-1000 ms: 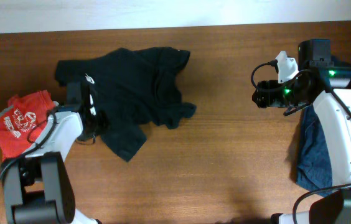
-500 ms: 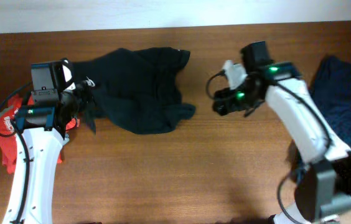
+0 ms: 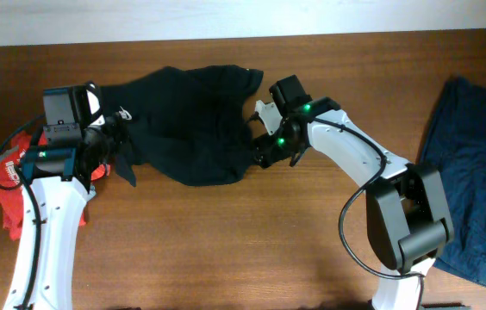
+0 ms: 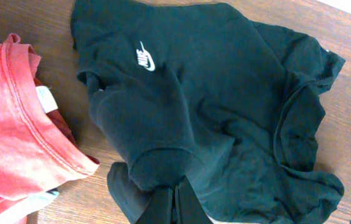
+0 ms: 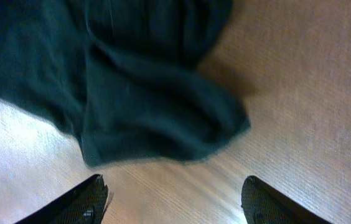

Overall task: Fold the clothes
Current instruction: 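Grasp the right side of the dark shirt with the right gripper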

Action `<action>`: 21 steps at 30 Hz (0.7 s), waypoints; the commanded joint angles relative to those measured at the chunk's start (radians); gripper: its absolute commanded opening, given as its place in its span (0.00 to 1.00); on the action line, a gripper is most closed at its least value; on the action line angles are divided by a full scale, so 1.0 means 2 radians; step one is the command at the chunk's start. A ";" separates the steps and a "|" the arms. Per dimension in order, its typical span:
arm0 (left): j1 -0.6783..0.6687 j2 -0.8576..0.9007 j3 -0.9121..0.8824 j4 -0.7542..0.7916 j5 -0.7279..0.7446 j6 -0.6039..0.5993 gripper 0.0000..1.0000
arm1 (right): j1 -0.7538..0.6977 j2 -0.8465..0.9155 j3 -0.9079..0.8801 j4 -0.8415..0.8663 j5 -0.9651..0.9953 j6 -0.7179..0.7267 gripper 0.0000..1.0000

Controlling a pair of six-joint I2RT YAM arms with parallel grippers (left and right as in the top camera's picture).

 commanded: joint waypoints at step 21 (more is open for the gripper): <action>-0.001 -0.009 0.001 -0.012 0.004 0.008 0.00 | 0.005 0.052 0.001 0.048 0.024 0.104 0.51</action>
